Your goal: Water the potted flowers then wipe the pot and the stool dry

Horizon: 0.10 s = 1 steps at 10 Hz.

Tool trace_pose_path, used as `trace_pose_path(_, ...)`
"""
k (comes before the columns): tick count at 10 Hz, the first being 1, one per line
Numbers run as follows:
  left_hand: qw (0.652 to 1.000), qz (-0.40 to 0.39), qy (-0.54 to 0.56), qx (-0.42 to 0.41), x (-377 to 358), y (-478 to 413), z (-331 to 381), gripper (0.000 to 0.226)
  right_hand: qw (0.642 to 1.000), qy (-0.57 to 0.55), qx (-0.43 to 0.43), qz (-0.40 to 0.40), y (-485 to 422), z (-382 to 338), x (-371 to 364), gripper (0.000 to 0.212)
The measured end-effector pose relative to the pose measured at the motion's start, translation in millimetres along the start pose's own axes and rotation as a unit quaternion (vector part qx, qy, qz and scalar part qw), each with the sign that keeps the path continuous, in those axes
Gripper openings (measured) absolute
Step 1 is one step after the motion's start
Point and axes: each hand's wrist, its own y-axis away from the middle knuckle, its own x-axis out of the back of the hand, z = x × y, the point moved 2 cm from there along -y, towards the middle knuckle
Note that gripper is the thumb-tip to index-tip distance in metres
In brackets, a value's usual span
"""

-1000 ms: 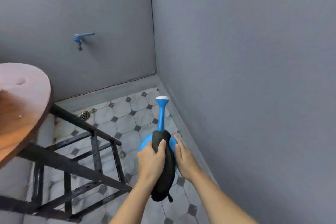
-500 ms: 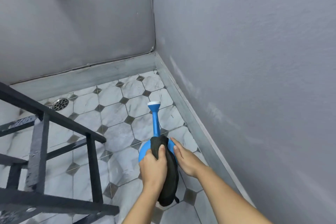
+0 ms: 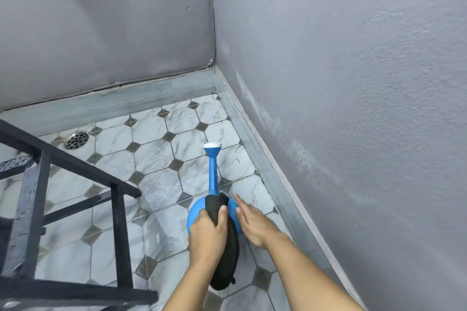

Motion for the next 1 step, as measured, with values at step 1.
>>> trace_pose_path(1,0.999,0.018,-0.039,0.012,21.0,7.7,6.3,0.07,1.0,-0.004,-0.018,0.025,15.8,-14.8,19.1,0.054)
